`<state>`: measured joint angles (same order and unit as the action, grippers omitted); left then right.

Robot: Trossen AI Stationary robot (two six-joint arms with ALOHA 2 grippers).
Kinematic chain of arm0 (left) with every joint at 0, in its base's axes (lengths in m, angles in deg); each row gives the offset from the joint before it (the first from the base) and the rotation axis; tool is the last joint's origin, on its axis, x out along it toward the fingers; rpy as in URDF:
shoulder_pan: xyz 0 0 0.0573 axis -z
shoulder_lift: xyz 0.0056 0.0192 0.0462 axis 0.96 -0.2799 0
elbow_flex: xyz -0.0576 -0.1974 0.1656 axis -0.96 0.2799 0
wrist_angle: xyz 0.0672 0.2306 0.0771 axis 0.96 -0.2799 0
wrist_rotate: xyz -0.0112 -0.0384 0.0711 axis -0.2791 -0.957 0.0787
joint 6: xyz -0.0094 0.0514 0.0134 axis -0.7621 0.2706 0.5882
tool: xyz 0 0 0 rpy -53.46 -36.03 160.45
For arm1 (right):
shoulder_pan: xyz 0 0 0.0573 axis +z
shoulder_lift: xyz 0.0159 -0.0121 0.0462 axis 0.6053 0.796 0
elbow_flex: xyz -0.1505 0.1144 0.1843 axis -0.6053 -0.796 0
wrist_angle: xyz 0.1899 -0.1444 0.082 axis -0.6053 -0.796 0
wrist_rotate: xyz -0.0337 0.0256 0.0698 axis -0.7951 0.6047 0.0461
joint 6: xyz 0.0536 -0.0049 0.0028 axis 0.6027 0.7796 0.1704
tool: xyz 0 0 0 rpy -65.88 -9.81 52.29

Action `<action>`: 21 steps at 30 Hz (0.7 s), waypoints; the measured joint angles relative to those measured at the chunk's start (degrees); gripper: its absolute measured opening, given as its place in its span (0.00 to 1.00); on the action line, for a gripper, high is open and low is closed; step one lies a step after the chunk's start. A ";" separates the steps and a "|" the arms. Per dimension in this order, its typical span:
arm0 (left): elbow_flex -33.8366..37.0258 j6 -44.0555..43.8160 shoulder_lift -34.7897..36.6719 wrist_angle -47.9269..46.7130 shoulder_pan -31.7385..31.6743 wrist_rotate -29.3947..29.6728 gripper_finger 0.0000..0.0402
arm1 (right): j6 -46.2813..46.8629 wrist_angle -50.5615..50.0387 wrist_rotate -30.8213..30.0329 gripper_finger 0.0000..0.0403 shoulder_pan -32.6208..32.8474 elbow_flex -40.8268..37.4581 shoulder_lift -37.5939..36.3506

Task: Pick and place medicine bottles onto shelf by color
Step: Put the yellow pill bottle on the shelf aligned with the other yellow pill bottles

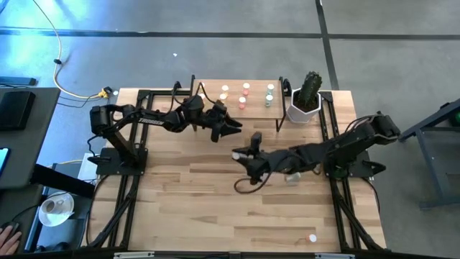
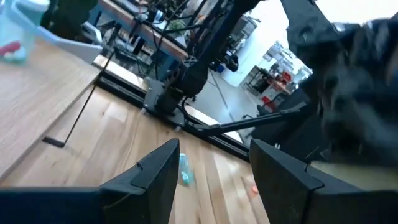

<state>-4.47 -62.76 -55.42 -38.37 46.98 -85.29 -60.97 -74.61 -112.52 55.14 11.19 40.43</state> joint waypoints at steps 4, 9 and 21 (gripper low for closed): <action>0.02 3.24 1.71 0.13 0.42 -0.02 0.46 | 1.22 0.36 1.74 0.27 -1.95 0.00 -4.10; 0.02 3.56 4.79 -0.10 1.44 0.01 0.46 | 3.84 1.78 5.95 0.27 -5.13 0.00 -9.78; 0.02 19.85 16.68 -13.12 3.04 8.65 0.46 | 15.60 8.95 20.46 0.27 -17.50 0.00 -17.04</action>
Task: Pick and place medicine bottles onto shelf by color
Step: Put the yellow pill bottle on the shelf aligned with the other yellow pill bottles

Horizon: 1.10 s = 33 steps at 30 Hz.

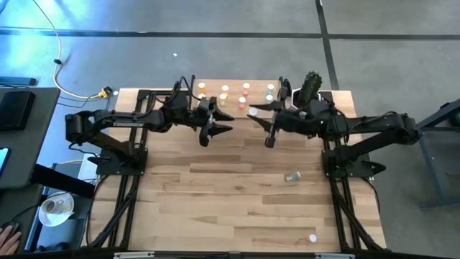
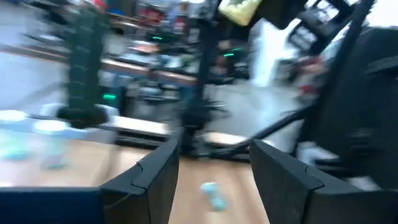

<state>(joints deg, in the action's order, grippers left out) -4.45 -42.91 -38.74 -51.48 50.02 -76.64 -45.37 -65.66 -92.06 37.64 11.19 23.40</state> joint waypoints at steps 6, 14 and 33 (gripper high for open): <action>0.00 10.16 6.38 -10.47 2.29 14.65 0.46 | 6.00 3.71 7.24 0.27 -6.60 0.02 1.76; 5.08 11.66 13.72 -9.12 4.51 13.56 0.46 | 8.91 9.91 15.66 0.27 -11.37 0.02 7.55; 24.94 10.42 21.51 3.23 4.63 22.22 0.46 | 12.64 21.21 17.86 0.27 -14.69 0.02 22.93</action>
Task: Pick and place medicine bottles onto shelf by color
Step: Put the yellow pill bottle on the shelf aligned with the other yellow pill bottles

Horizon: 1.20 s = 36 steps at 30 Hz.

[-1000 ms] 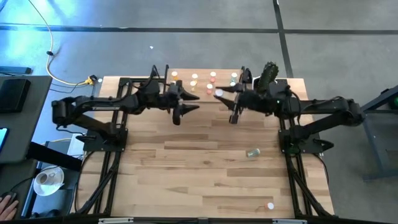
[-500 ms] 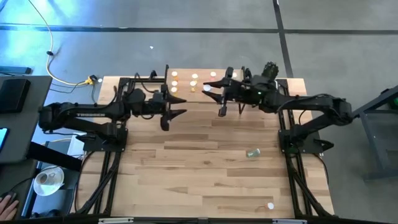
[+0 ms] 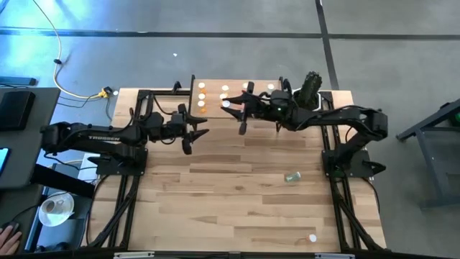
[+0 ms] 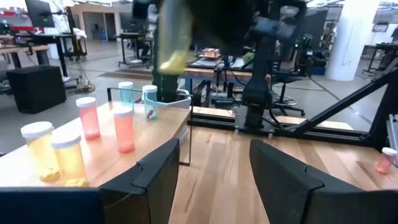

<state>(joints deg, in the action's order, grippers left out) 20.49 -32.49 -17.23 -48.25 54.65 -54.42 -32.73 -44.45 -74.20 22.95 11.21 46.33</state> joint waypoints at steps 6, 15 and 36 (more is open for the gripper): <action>0.24 0.35 2.12 -1.45 -0.02 0.39 0.46 | 3.56 4.15 -10.47 0.27 0.26 0.00 5.23; 0.24 2.98 2.58 -5.12 -0.02 6.38 0.46 | 3.51 9.37 -31.54 0.27 4.79 0.00 12.43; 0.24 4.78 2.53 -6.55 0.00 7.26 0.46 | 3.47 24.32 -42.19 0.27 7.10 -0.02 24.21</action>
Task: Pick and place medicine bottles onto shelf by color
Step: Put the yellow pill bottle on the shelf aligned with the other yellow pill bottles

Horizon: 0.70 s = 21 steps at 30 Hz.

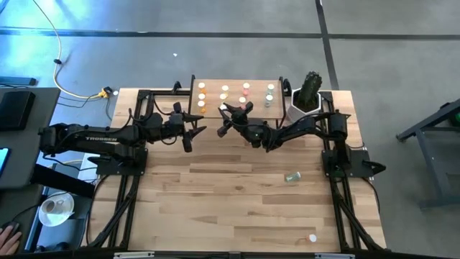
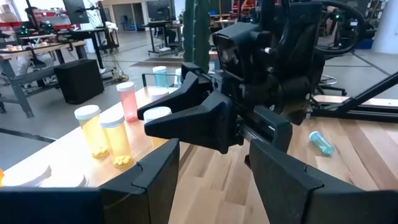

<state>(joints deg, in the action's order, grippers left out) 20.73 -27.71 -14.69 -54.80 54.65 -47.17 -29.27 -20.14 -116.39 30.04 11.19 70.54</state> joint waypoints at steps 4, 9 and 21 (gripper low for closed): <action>0.00 0.00 0.00 0.00 0.00 0.00 0.46 | -1.25 -0.29 2.43 0.27 -0.89 0.00 0.00; 0.00 0.00 0.00 0.00 0.00 0.00 0.46 | -1.22 -0.71 4.68 0.27 -1.89 0.00 0.00; -0.02 0.61 0.00 -0.11 0.00 0.00 0.46 | -1.35 -3.25 5.34 0.27 -2.55 0.00 -0.03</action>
<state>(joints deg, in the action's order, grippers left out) 20.70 -27.10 -14.69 -54.91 54.65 -47.17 -30.62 -23.39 -111.05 27.49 11.19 70.51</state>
